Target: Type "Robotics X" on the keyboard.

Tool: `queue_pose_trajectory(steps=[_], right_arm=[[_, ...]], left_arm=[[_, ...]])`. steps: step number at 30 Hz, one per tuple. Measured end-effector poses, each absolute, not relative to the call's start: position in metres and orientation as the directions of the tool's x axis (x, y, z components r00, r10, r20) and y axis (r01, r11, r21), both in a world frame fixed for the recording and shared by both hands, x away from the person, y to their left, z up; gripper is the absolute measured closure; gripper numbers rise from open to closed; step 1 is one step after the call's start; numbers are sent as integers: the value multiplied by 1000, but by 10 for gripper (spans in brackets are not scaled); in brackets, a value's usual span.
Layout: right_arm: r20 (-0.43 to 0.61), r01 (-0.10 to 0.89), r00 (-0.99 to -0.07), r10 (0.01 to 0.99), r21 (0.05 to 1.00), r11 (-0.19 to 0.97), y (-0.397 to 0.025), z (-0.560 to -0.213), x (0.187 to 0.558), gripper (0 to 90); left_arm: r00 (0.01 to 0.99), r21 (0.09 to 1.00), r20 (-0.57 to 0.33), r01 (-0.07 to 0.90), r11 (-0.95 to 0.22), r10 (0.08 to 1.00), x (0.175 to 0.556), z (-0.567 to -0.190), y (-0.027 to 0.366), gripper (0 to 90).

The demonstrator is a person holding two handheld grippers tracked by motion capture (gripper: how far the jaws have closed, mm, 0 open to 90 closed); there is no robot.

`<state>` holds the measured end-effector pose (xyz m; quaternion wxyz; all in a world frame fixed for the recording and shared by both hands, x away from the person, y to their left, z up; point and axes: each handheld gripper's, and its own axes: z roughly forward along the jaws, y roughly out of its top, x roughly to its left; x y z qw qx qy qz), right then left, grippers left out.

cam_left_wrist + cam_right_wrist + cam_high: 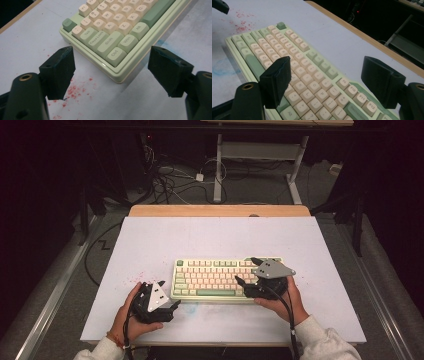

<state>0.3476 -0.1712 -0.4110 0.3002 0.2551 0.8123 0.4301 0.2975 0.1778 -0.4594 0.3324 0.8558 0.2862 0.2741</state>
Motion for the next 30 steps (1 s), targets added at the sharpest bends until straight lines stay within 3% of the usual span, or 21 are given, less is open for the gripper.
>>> queue_pose_trajectory(steps=[13, 19, 30], right_arm=[[-302, 157, -660, 688, 840, 519, -196, -414, 333, 244], [-313, 157, -654, 689, 834, 528, -206, -417, 325, 244], [-332, 159, -650, 684, 820, 550, -217, -423, 311, 244]], left_arm=[[681, 736, 278, 302, -605, 678, 298, -456, 179, 276], [692, 747, 243, 313, -586, 680, 299, -454, 180, 364], [724, 736, 212, 324, -595, 656, 306, -448, 180, 710]])
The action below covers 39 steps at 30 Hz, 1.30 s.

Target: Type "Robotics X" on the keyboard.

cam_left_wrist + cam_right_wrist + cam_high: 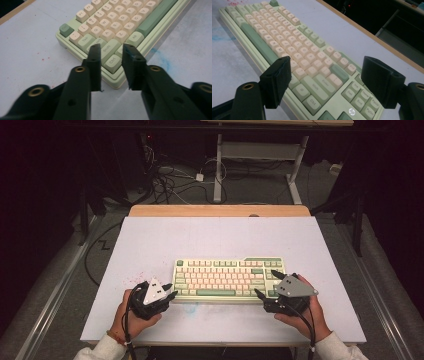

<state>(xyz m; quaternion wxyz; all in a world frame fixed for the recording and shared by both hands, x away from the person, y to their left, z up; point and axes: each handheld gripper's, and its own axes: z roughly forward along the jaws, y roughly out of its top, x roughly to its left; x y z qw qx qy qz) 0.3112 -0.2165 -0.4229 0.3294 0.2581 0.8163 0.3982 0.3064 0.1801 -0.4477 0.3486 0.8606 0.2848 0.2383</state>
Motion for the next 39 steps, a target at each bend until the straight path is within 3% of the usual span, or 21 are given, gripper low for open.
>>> queue_pose_trajectory(steps=[5, 39], right_arm=[[-334, 167, -651, 682, 813, 558, -221, -426, 305, 244], [-325, 206, -658, 679, 790, 577, -228, -437, 292, 244]], left_arm=[[747, 714, 213, 321, -622, 630, 309, -445, 174, 869], [839, 661, 142, 315, -681, 526, 361, -438, 100, 870]])
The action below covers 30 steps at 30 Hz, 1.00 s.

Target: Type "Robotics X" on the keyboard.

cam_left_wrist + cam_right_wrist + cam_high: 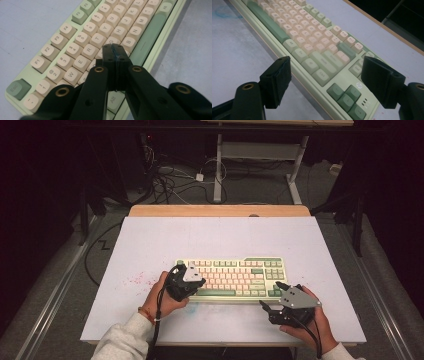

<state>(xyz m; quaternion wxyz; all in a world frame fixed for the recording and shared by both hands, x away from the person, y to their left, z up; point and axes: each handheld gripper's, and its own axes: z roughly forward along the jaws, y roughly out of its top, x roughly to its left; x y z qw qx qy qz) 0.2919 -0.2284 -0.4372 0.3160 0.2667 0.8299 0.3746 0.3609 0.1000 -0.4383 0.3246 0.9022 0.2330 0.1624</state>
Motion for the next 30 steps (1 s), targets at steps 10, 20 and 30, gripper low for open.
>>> queue_pose_trajectory(steps=[10, 20, 30], right_arm=[[-325, 208, -663, 675, 786, 583, -229, -438, 292, 244], [-326, 209, -665, 672, 782, 587, -230, -438, 291, 244], [-307, 213, -677, 670, 789, 576, -230, -438, 291, 244]], left_arm=[[849, 635, 138, 319, -703, 510, 365, -445, 93, 869], [845, 626, 142, 326, -708, 515, 366, -449, 92, 866], [846, 617, 150, 325, -717, 512, 366, -451, 91, 858]])
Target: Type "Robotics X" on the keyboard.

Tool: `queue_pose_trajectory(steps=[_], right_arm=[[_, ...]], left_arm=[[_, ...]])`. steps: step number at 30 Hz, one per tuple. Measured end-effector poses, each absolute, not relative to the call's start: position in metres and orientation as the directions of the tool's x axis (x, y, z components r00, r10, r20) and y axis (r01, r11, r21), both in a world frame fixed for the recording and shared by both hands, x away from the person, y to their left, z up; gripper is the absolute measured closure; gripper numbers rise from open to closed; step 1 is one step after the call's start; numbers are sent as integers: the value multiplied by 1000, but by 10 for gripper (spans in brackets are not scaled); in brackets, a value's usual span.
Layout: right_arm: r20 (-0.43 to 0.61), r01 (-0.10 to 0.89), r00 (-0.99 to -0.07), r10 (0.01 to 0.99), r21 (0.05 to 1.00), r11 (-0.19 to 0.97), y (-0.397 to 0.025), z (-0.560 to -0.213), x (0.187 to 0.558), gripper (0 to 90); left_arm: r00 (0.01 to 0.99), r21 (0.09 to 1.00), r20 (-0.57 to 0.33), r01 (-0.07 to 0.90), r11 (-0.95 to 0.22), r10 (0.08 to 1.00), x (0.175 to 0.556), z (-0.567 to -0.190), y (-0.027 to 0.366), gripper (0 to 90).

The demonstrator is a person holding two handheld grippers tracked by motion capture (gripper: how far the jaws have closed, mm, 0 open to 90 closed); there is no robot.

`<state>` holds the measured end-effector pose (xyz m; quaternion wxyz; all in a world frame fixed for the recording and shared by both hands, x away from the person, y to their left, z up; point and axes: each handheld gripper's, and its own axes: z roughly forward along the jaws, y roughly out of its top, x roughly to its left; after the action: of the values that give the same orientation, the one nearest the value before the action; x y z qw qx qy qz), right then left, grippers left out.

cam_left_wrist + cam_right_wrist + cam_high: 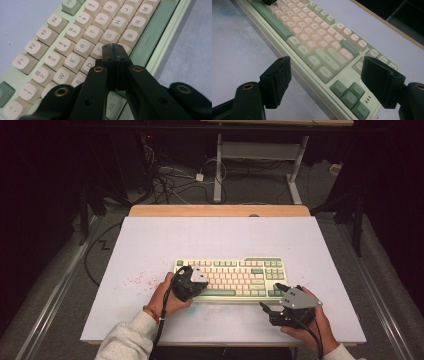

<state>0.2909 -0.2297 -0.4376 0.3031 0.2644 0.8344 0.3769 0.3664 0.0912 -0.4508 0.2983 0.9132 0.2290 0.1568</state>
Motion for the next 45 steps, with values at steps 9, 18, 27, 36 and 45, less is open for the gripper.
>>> queue_pose_trajectory(steps=[9, 18, 27, 36, 45], right_arm=[[-310, 210, -673, 671, 790, 576, -230, -437, 291, 244], [-309, 210, -673, 672, 791, 574, -230, -437, 292, 245], [-313, 205, -670, 673, 793, 573, -231, -436, 291, 245], [-320, 202, -669, 671, 791, 578, -231, -436, 292, 245], [-321, 201, -667, 672, 791, 578, -231, -435, 292, 245]], left_arm=[[834, 647, 175, 304, -699, 524, 363, -444, 93, 832], [833, 653, 183, 294, -698, 523, 361, -441, 94, 825], [826, 653, 199, 290, -700, 528, 360, -436, 97, 836], [821, 654, 204, 291, -698, 533, 361, -435, 102, 840], [812, 663, 202, 298, -687, 547, 362, -432, 108, 844]])
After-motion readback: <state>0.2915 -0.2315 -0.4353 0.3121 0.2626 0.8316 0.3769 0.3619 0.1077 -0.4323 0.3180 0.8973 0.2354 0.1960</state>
